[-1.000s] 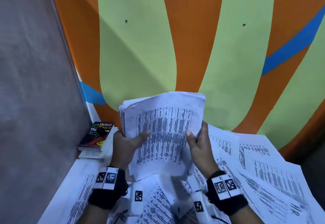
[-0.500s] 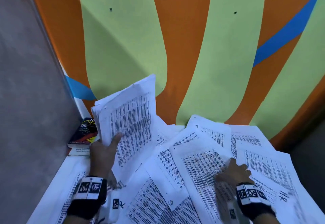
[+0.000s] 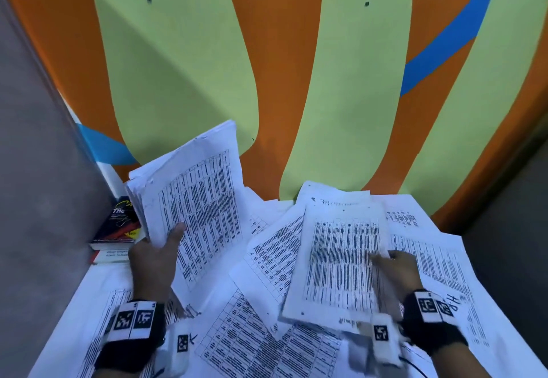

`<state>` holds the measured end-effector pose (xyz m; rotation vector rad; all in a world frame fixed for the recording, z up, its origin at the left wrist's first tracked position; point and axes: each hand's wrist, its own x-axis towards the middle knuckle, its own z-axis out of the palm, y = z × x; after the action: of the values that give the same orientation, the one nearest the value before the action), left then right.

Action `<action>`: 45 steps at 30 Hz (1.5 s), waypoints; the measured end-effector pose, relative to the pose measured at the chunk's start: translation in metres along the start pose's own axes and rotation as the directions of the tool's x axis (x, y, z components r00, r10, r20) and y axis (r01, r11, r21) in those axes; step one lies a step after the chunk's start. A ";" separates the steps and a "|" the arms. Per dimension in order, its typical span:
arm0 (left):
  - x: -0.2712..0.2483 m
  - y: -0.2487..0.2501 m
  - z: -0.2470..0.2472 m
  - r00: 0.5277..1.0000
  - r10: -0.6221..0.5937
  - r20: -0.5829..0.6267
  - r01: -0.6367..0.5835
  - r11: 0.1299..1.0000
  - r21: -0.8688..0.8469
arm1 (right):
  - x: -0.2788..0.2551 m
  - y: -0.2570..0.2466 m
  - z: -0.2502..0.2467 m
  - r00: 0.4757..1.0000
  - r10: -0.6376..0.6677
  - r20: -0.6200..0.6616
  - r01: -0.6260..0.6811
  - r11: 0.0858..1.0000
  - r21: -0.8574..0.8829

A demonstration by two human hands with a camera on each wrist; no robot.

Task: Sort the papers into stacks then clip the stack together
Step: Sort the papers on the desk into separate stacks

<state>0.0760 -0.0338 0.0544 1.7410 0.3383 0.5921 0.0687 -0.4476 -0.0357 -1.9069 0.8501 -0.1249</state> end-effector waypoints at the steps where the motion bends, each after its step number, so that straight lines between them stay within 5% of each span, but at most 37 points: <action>1: 0.000 0.000 0.000 1.000 0.008 0.000 -0.008 1.000 -0.002 | -0.002 -0.002 -0.002 1.000 0.008 -0.017 -0.008 1.000 0.015; 6: -0.002 0.003 -0.004 1.000 -0.009 0.001 0.009 1.000 -0.017 | -0.011 -0.009 -0.014 0.983 -0.049 -0.178 0.057 0.997 0.044; 10: -0.002 0.002 -0.008 0.999 -0.036 -0.007 0.036 0.999 -0.019 | -0.034 -0.006 -0.008 0.992 0.130 0.002 -0.119 0.905 0.408; 13: -0.002 0.001 -0.008 0.999 -0.038 -0.009 0.038 0.999 -0.022 | -0.055 0.001 0.019 0.958 0.230 0.174 -0.282 0.868 0.409; 24: -0.002 0.001 -0.010 0.999 -0.049 0.015 0.049 0.999 0.001 | -0.065 -0.032 0.062 0.912 0.333 0.239 -0.399 0.857 0.328; 29: -0.003 0.000 -0.012 0.999 -0.045 0.028 0.045 0.999 0.013 | -0.056 -0.032 0.070 0.930 0.321 0.180 -0.365 0.864 0.345; 34: 0.007 -0.012 -0.015 0.998 -0.059 0.006 0.059 0.998 -0.004 | -0.051 -0.060 0.037 0.998 0.059 0.029 -0.064 0.964 0.258; 37: 0.010 -0.012 -0.016 0.998 -0.055 -0.004 0.055 0.998 0.016 | -0.055 -0.090 -0.001 0.987 -0.155 0.032 0.146 0.971 0.189; 41: 0.011 -0.006 -0.019 0.999 0.009 -0.042 -0.007 0.999 0.049 | -0.066 -0.136 -0.044 0.890 -0.368 0.268 0.291 0.913 0.287; 45: 0.018 -0.006 -0.032 0.995 0.051 -0.090 -0.046 0.997 0.064 | -0.078 -0.161 -0.043 0.762 -0.333 0.556 0.246 0.942 0.227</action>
<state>0.0735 0.0030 0.0574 1.7887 0.3827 0.7045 0.0732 -0.3929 0.1402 -1.7748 0.1115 0.2128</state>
